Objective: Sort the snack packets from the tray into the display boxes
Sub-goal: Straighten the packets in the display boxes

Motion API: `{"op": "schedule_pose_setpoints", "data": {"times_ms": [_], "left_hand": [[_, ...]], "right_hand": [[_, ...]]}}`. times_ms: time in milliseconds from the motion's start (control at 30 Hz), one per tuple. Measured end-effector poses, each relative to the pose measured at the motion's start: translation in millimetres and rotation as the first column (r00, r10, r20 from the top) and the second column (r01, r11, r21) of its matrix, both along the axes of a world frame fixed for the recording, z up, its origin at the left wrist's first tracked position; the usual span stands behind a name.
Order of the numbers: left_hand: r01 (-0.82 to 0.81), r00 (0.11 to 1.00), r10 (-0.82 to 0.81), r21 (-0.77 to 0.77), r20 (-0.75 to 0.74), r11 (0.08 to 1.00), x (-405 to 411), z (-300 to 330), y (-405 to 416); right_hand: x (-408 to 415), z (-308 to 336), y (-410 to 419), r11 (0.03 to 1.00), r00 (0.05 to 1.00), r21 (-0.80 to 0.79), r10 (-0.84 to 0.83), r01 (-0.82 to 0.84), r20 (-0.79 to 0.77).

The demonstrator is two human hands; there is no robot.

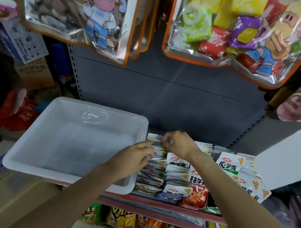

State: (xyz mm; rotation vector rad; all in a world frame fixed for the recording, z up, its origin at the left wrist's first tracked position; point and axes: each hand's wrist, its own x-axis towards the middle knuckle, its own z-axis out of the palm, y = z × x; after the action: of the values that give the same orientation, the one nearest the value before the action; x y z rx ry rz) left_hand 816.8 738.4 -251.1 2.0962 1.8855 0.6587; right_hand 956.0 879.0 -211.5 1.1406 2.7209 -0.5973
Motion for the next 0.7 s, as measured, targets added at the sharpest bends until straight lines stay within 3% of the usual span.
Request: {"op": "schedule_pose_setpoints", "data": {"times_ms": [167, 333, 567, 633, 700], "left_hand": [[0.049, 0.998, -0.053, -0.075, -0.045, 0.996, -5.2, 1.5, 0.3], [0.052, 0.997, -0.056, -0.096, -0.046, 0.994, -5.0, -1.3, 0.9], [0.057, 0.998, -0.062, -0.181, -0.021, 0.982, 0.6, 6.0, 6.2], [0.052, 0.999, -0.053, -0.189, -0.001, 0.981, -0.4, 4.4, 10.4], [0.049, 0.999, -0.046, -0.194, 0.018, 0.98, -2.1, 1.2, 13.2]], "right_hand": [[-11.6, 3.8, 10.7, 0.997, 0.995, 0.037, 0.068, -0.07, 0.074], [-25.8, 3.6, 10.8, 0.95, 0.958, 0.218, 0.175, -0.225, 0.226], [-22.0, 4.4, 0.9, 0.872, 0.957, 0.428, 0.135, -0.238, 0.257], [-18.9, 2.3, 0.4, 0.884, 0.971, 0.427, 0.107, -0.191, 0.214], [-18.2, 0.9, 2.6, 0.935, 0.976, 0.312, 0.111, -0.167, 0.19]]}}
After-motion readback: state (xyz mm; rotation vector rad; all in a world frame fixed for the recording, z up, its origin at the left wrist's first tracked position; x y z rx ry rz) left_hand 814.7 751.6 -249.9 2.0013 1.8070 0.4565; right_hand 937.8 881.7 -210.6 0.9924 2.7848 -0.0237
